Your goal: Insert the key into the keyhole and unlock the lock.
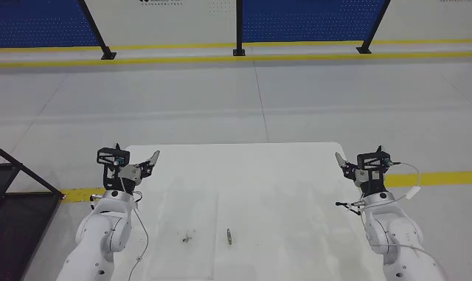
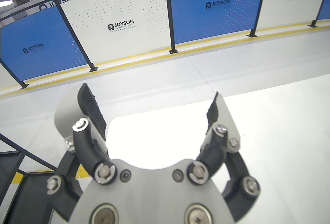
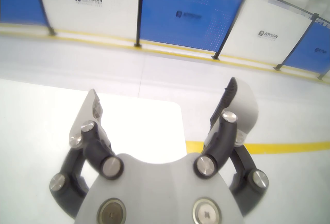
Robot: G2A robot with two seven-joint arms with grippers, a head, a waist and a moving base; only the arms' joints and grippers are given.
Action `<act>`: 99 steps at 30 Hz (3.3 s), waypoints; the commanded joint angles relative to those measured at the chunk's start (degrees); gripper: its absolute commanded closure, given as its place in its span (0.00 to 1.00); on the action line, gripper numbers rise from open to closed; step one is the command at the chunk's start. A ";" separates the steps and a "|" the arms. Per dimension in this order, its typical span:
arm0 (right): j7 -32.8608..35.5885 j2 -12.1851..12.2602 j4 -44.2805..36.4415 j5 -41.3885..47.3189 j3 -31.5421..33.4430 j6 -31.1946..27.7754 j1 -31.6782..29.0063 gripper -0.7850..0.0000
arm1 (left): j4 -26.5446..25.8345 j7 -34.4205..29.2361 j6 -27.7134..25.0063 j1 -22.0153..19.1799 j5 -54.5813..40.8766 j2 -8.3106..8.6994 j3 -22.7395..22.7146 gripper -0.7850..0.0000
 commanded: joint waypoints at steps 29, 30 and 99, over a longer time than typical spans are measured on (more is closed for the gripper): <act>0.00 0.00 0.00 0.00 0.00 0.00 0.00 0.00 | -16.32 2.70 -23.97 35.52 5.68 0.94 -8.49 0.00; 0.00 0.00 0.00 0.00 0.00 0.00 0.00 0.00 | -16.33 0.66 -25.18 35.52 5.28 0.89 -7.34 0.00; 0.00 0.00 0.00 0.00 0.00 0.00 0.00 0.00 | -8.38 -33.45 -5.41 17.39 8.58 -0.30 13.89 1.00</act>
